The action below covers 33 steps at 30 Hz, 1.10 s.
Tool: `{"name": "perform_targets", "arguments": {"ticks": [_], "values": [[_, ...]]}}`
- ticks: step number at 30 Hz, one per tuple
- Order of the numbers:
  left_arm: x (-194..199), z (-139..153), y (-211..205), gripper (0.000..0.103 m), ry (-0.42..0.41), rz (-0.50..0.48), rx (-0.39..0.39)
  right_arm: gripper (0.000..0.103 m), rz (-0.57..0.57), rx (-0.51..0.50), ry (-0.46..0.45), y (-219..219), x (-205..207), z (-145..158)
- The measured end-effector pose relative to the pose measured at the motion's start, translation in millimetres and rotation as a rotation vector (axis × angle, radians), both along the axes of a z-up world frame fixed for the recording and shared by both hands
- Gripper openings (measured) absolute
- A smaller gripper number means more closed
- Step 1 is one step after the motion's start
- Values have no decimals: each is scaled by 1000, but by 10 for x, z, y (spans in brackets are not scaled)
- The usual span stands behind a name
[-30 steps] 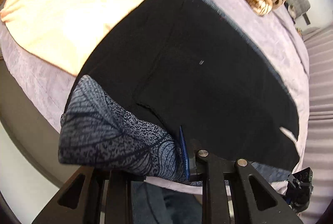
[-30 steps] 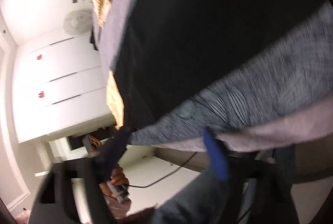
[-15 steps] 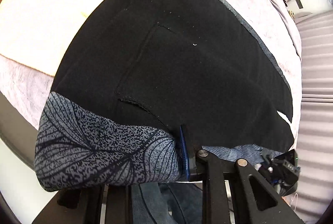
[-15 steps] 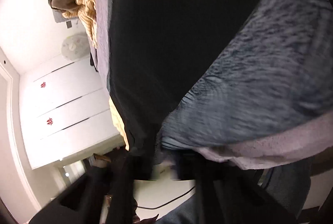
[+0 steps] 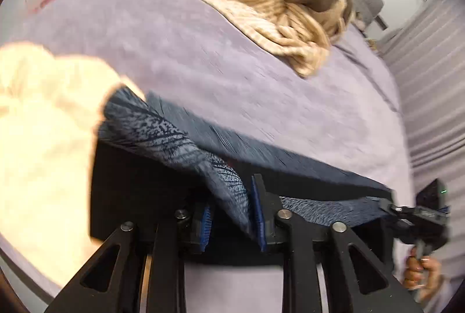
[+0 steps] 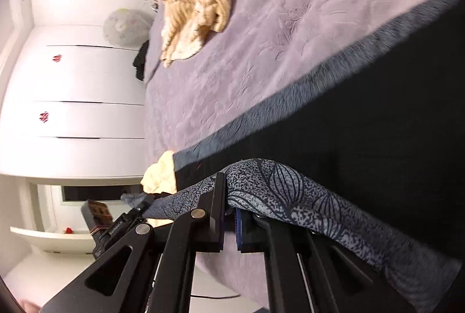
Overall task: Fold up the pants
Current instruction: 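Lift the trouser edge and fold it over onto the other leg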
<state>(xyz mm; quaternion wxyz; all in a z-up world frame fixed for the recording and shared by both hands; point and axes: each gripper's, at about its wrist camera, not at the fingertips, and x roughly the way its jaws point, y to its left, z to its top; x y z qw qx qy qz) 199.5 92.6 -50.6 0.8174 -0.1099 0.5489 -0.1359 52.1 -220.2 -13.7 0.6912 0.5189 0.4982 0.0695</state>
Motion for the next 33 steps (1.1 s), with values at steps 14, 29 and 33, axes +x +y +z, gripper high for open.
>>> {"name": "perform_targets", "arguments": {"ticks": [14,29,33], "values": [[157,-120,-316,57,-9,-113,265,74,6,-51,32,-57,-132,-40],[-1589,-465,-3545,57,319,-726,-58,74,-322,-197,382,-1750,-3501,-154],[-1779,-632,-3917,57,380,-748,-47,74,-322,15,366,-1793,-4013,-540]]}}
